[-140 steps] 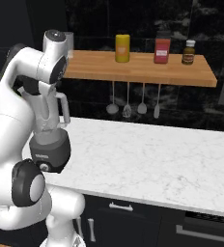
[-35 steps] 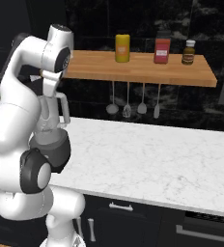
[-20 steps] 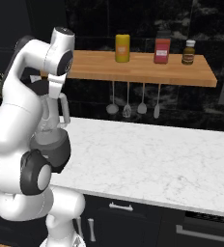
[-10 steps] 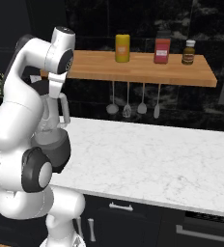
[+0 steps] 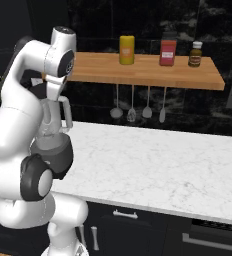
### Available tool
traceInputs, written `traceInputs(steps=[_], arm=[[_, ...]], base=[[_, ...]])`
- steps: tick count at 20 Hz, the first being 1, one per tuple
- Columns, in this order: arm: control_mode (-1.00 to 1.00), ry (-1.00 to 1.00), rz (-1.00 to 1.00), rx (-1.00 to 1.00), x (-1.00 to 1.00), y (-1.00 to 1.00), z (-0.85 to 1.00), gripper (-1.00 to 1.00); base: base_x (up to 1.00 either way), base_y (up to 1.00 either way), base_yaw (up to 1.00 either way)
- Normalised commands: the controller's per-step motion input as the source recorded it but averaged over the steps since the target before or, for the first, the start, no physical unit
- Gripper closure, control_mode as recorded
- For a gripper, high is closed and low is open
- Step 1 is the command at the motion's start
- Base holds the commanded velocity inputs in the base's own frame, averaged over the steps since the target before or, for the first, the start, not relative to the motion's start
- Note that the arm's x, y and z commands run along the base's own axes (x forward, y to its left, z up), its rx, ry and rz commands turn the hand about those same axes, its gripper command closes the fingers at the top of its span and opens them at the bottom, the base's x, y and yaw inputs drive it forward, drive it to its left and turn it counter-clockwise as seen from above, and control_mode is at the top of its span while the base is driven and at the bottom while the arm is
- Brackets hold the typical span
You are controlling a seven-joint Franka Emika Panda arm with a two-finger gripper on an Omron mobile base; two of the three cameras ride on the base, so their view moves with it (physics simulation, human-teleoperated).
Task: Close the lid blender by securely placing the lid on top.
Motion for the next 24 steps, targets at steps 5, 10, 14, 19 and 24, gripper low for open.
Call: traceInputs(steps=[5,10,14,19,24], arm=[[-1.0,-0.02,-0.17,0.0,0.25,0.01,-0.01,-1.0],[-1.0,-0.06,-0.03,0.0,0.35,0.13,0.0,-1.0],[-1.0,0.09,0.0,0.0,0.69,0.3,-0.39,-1.0],[-1.0,0.13,0.04,0.0,0.55,0.18,-0.31,-1.0],[-1.0,0.08,0.15,0.0,0.06,0.13,-0.56,-1.0]], base=[[0.0,0.0,0.0],[0.0,0.0,0.0],[0.0,0.0,0.0],[0.0,0.0,0.0],[0.0,0.0,0.0]])
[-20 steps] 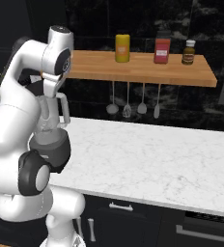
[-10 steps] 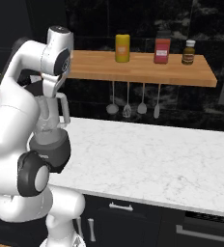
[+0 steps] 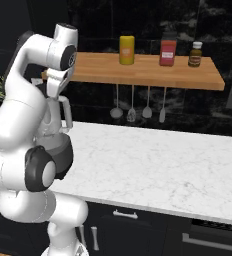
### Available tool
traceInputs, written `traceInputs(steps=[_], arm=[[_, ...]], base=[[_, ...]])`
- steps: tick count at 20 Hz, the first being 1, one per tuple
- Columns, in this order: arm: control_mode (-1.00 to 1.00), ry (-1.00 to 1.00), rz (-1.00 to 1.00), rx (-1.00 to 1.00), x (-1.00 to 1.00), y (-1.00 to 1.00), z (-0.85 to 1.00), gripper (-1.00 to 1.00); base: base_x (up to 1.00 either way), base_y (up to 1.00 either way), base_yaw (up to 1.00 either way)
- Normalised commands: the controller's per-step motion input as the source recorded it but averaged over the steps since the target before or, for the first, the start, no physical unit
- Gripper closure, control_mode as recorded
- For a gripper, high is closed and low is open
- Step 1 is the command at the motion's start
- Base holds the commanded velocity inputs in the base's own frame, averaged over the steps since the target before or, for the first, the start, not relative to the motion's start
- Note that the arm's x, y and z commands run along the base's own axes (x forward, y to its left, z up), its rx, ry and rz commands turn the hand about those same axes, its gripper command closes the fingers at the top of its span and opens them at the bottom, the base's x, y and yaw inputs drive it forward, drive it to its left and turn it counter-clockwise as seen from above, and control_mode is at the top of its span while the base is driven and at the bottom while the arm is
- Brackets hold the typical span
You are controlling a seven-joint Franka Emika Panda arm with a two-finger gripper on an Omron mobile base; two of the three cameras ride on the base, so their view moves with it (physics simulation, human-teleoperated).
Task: Close the lid blender by securely placing the lid on top.
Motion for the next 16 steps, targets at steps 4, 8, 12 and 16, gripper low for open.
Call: traceInputs(steps=[4,8,12,16], arm=[[-1.0,0.0,0.15,0.0,-0.08,0.09,-0.76,-1.0],[-1.0,0.0,0.15,-0.01,0.08,0.23,-0.87,-1.0],[-1.0,0.01,0.12,-0.02,0.11,0.25,-0.71,-1.0],[-1.0,-0.02,0.03,0.0,0.02,0.15,-0.07,-1.0]], base=[[0.0,0.0,0.0],[0.0,0.0,0.0],[0.0,0.0,0.0],[0.0,0.0,0.0]])
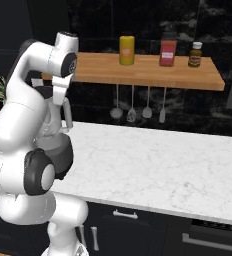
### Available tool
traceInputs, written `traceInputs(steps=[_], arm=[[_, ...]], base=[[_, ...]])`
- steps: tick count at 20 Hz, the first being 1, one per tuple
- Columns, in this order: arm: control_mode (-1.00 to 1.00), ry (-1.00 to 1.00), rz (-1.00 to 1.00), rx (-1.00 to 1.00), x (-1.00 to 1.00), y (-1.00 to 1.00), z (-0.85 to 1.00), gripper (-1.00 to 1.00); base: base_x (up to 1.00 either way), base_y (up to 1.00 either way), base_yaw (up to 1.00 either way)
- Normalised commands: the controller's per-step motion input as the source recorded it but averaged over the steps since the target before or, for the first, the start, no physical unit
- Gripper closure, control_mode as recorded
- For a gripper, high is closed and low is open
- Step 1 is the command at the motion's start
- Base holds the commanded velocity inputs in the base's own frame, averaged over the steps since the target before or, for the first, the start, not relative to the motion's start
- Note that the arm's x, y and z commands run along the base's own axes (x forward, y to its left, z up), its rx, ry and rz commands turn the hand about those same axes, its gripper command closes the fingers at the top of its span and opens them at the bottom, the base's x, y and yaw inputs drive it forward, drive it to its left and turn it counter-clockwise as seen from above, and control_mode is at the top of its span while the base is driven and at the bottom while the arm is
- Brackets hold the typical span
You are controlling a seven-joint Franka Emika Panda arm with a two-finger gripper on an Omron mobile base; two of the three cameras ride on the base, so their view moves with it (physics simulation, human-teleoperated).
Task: Close the lid blender by securely placing the lid on top.
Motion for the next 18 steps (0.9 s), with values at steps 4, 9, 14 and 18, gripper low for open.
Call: traceInputs(steps=[4,9,14,18], arm=[[-1.0,-0.07,0.0,0.0,0.0,0.1,0.01,-1.0],[-1.0,-0.11,0.0,0.0,0.0,0.09,0.08,-1.0],[-1.0,-0.2,-0.01,0.0,-0.01,0.0,0.3,-1.0],[-1.0,-0.23,-0.02,0.0,-0.03,0.0,0.25,-1.0]], base=[[0.0,0.0,0.0],[0.0,0.0,0.0],[0.0,0.0,0.0],[0.0,0.0,0.0]])
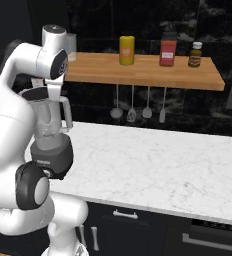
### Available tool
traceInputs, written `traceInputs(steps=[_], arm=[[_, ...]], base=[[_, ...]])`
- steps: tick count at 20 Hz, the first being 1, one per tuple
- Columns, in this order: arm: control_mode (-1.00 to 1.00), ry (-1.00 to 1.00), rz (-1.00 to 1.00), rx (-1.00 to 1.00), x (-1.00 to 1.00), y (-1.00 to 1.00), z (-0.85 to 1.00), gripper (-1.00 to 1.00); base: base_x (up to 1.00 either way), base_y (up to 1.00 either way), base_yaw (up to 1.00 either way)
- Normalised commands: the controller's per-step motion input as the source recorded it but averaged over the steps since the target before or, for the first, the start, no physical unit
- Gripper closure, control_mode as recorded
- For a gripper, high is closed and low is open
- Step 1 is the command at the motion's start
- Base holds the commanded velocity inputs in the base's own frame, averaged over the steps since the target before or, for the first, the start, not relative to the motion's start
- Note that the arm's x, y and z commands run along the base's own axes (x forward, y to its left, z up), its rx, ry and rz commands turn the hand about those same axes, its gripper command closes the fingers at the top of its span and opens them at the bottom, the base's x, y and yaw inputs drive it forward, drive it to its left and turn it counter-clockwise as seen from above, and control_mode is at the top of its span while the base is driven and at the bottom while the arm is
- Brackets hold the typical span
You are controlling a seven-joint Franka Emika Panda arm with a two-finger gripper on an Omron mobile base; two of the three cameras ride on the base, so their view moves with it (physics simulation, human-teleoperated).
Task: Close the lid blender by securely placing the lid on top.
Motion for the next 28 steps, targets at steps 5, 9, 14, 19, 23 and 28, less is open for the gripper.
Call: traceInputs(steps=[5,9,14,19,23,28], arm=[[-1.0,-0.24,-0.01,0.0,-0.26,0.0,0.29,-1.0],[-1.0,-0.23,0.0,0.0,-0.73,-0.29,0.11,-1.0],[-1.0,-0.24,0.0,0.01,-0.93,-0.65,0.0,-1.0],[-1.0,-0.21,-0.01,0.03,-0.91,-0.79,0.0,-1.0],[-1.0,-0.16,-0.02,0.04,-0.79,-0.81,0.0,-1.0],[-1.0,-0.08,-0.02,0.02,-0.62,-0.69,-0.03,-1.0]], base=[[0.0,0.0,0.0],[0.0,0.0,0.0],[0.0,0.0,0.0],[0.0,0.0,0.0],[0.0,0.0,0.0],[0.0,0.0,0.0]])
